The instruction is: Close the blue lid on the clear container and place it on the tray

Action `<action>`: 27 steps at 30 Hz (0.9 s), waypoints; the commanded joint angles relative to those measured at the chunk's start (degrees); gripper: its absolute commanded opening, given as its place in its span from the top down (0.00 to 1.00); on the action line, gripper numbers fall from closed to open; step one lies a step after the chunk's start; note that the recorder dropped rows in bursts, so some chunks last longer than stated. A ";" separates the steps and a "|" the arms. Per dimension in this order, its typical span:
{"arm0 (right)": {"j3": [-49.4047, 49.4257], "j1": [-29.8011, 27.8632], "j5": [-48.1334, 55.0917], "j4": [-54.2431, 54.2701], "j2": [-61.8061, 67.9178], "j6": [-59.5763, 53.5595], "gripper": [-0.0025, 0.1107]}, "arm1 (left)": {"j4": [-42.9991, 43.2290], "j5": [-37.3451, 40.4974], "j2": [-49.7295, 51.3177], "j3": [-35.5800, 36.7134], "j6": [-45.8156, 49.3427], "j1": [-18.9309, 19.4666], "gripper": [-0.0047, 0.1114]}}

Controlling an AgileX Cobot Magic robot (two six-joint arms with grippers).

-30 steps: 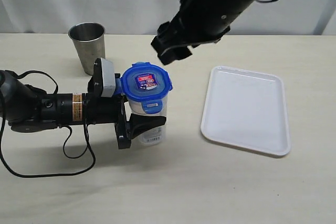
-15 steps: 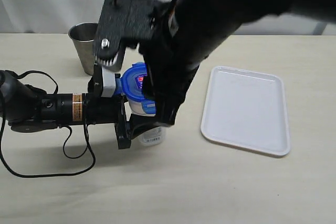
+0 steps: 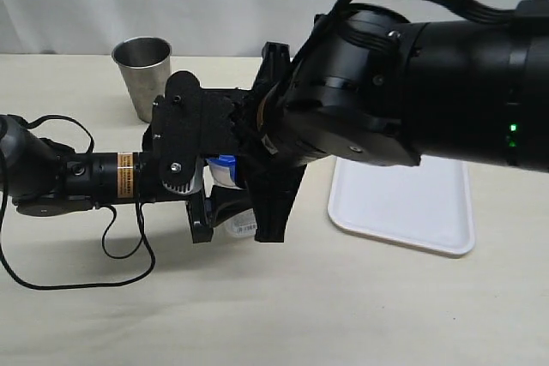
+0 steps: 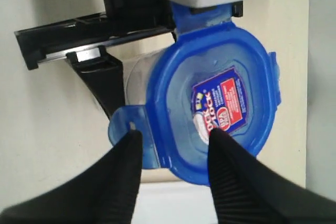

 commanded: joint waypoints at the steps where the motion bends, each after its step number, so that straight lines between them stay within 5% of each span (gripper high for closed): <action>1: 0.17 0.15 0.26 2.25 -0.99 -2.33 0.63 | -0.46 -1.27 -0.47 -0.51 -0.30 -0.09 0.96; 8: 0.30 0.15 0.02 6.08 0.82 -6.26 0.63 | -0.46 -1.27 -0.47 -0.51 -0.30 -0.09 0.96; 27: 2.49 0.15 -3.50 -4.06 6.48 0.59 0.67 | -0.07 -1.27 -0.47 -0.51 -0.30 -0.09 0.96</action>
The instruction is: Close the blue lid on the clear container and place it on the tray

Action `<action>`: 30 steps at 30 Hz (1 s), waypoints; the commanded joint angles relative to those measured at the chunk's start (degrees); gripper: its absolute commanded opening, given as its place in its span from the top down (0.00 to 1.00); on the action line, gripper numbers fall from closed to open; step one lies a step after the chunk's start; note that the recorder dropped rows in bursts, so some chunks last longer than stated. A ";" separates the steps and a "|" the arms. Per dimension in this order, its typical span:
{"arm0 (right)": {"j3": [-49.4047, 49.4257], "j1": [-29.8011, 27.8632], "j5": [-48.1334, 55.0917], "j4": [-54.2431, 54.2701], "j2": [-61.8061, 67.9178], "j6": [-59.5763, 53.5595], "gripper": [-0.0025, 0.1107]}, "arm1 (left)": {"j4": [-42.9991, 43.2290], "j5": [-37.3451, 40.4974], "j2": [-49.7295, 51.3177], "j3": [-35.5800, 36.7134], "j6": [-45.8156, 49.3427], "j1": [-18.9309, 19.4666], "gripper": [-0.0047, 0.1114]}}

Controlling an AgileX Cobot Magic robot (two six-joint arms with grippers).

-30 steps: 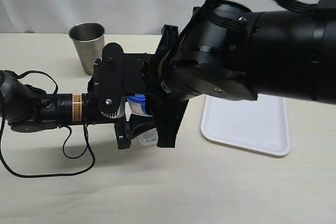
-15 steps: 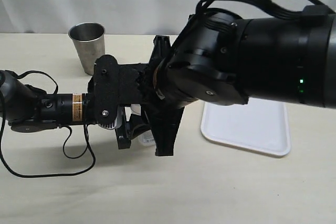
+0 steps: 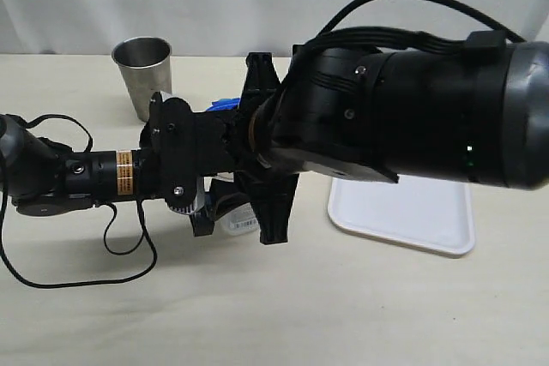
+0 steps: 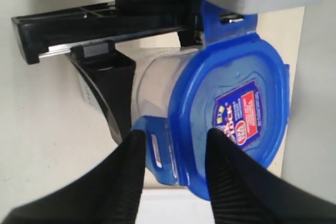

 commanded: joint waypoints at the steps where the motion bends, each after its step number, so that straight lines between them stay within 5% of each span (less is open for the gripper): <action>1: 1.21 0.03 -0.62 0.61 3.39 3.18 0.67 | 1.62 -2.34 -0.47 -0.51 1.07 -0.09 0.96; 8: 1.21 0.03 -2.37 -9.86 3.80 14.58 0.67 | 1.76 -2.34 -0.47 -0.51 1.07 -0.09 0.96; 16: 1.21 0.03 -3.15 -8.90 1.66 15.40 0.67 | 1.76 -2.34 -0.47 -0.51 1.07 -0.09 0.96; 23: 1.21 -5.16 -2.65 8.89 -11.12 16.59 0.52 | 0.36 -2.34 -0.47 -0.51 1.07 -0.09 0.96; 30: -3.57 -12.36 -1.72 26.05 -13.49 27.42 0.51 | 0.67 -2.34 -0.47 -0.51 1.07 -0.09 0.96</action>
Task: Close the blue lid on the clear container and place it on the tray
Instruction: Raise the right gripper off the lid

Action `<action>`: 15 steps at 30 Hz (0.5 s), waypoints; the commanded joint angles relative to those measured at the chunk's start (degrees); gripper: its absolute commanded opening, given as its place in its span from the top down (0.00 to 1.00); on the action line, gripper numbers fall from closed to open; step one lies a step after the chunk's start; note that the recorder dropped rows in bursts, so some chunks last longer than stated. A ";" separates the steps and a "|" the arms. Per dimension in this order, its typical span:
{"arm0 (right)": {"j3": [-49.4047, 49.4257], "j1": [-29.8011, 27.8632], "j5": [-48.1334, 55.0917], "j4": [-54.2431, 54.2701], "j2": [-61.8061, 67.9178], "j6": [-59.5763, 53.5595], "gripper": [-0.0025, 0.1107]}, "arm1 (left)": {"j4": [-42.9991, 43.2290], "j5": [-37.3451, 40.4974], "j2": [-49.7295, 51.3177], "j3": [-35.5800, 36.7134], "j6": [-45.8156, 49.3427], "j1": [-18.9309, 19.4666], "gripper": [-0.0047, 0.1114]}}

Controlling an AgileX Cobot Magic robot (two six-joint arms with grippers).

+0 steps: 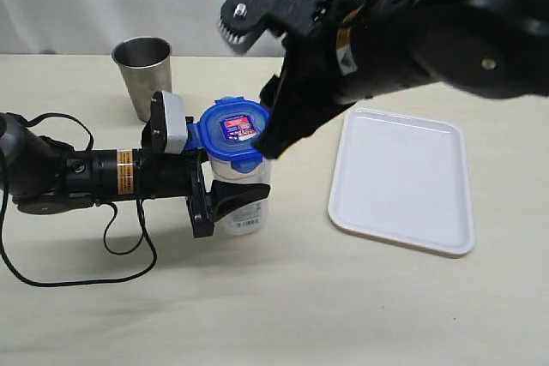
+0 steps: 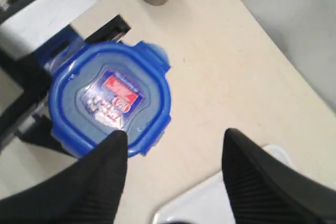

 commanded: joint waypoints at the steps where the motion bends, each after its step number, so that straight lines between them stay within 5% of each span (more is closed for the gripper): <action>1: -4.45 -3.94 1.60 18.47 -0.22 -0.39 0.51 | 0.07 -1.28 -0.37 -0.16 0.02 -0.42 0.96; 7: -11.16 -4.98 10.47 43.86 5.19 -20.36 0.56 | 1.04 -1.28 -0.49 -0.16 0.41 -0.42 0.96; 15: -14.53 -7.82 14.03 37.06 12.62 -15.56 0.90 | 3.91 -1.28 -2.66 -0.16 0.41 -0.42 0.96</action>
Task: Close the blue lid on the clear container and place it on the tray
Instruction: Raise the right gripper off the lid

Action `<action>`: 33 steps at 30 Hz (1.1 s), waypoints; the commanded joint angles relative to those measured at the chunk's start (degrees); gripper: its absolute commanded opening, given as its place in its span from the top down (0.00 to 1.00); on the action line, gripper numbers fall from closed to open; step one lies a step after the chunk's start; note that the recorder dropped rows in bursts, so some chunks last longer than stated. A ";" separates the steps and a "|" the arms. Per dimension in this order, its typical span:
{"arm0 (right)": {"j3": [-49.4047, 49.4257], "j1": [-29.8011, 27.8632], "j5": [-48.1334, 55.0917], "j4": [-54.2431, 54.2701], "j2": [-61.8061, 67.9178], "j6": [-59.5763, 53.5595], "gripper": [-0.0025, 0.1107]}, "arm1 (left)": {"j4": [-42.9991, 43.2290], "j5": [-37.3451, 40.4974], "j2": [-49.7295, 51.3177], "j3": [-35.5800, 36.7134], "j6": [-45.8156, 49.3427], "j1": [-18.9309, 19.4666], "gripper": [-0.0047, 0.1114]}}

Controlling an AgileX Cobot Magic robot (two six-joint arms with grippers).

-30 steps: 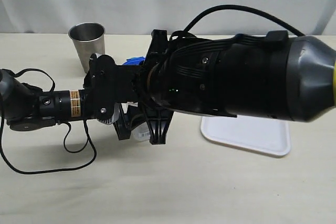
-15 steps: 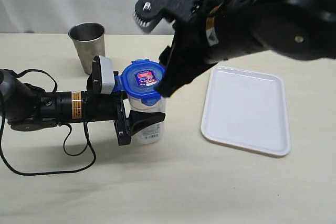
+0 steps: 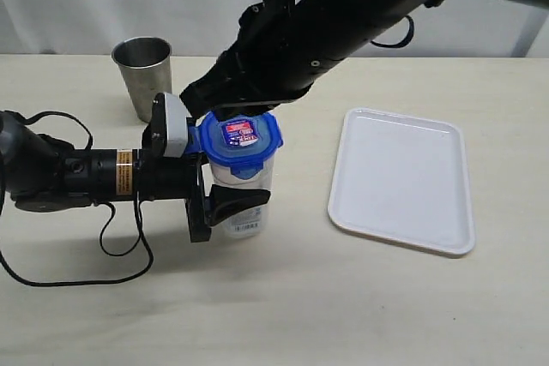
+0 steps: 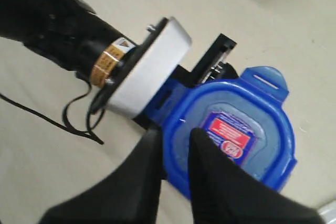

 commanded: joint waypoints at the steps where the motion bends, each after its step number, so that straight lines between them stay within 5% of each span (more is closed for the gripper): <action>1: -0.67 -3.13 2.27 -2.29 3.45 1.20 0.91 | 1.50 -1.39 -2.25 -0.16 0.16 -0.42 0.96; 26: -0.67 -7.01 2.50 -3.08 -1.64 1.43 0.91 | 2.19 -1.39 -3.55 -0.16 -0.06 -0.42 0.96; 33: -0.92 -2.88 1.69 5.73 -4.01 0.19 0.62 | 1.66 -1.01 -3.55 -0.16 -0.06 -0.42 0.96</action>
